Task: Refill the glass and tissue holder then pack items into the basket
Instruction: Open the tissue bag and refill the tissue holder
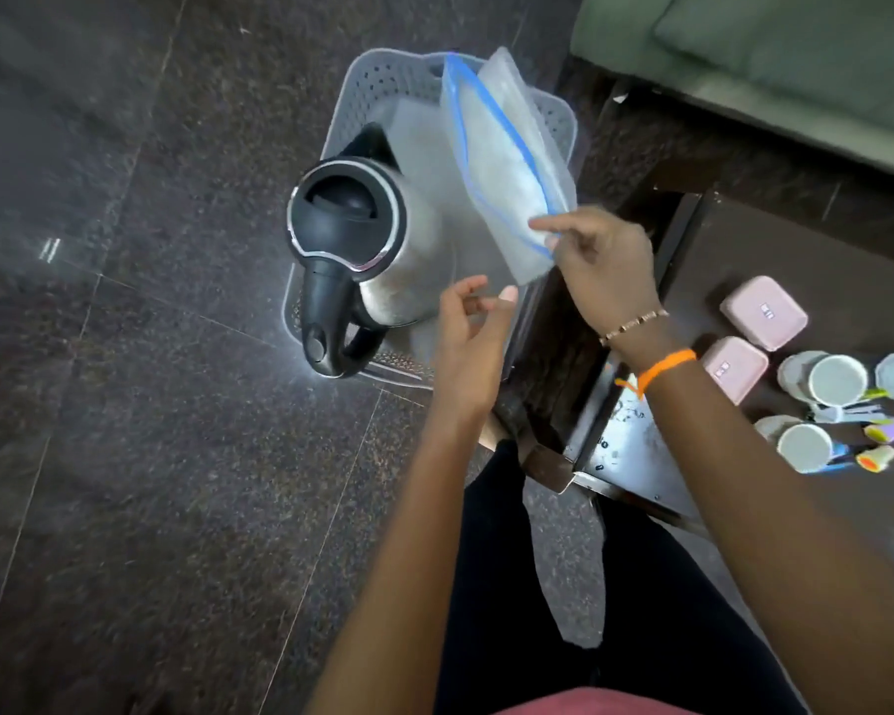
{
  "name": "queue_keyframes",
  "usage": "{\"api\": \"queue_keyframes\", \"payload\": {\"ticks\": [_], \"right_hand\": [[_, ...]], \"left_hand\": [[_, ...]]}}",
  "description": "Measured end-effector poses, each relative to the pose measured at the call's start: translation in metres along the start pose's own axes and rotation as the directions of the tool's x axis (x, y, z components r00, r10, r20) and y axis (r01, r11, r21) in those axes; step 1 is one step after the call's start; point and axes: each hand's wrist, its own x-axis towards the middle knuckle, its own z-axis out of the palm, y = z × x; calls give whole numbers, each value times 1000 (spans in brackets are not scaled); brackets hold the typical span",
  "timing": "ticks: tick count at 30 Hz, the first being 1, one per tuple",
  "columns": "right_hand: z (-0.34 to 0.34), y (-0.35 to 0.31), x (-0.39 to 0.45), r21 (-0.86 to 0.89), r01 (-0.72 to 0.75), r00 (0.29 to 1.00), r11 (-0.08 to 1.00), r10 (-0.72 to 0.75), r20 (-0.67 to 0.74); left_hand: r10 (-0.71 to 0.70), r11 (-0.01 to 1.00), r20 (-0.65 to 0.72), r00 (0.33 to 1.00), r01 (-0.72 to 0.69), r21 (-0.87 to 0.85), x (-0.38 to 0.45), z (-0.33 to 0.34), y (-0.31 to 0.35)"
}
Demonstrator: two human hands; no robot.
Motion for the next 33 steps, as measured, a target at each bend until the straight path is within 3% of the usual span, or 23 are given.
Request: {"api": "queue_keyframes", "payload": {"ticks": [3, 6, 9, 15, 19, 22, 26, 29, 33], "right_hand": [[-34, 7, -38, 98, -41, 996, 994, 33, 81], [-63, 28, -69, 73, -39, 988, 997, 28, 150], [-91, 48, -93, 89, -84, 991, 992, 74, 112], [-161, 74, -130, -237, -10, 985, 971, -32, -171], [-205, 86, -148, -267, -16, 997, 964, -6, -81], [-232, 97, -163, -290, -116, 989, 950, 83, -125], [-260, 116, -183, -509, -87, 987, 856, 4, -163], [-273, 125, -196, -583, -82, 984, 809, -26, -175], [-280, 128, -199, -546, -65, 998, 835, 38, -59]], "left_hand": [[11, 1000, -24, 1000, -10, 23, 0, 29, 10], [16, 998, -100, 995, -9, 69, -11, 58, 8], [63, 996, -124, 990, -53, 75, -27, 80, -6], [101, 991, 23, 995, -103, 91, -83, 141, -40], [111, 985, 50, 993, -117, 129, -115, 181, -62], [88, 985, 26, 996, -91, 144, -129, 204, -77], [74, 986, -31, 997, -68, 152, -141, 225, -86], [91, 972, 4, 996, -90, 217, -150, 239, -93], [161, 944, 61, 985, -172, 282, -166, 258, -101]]}}
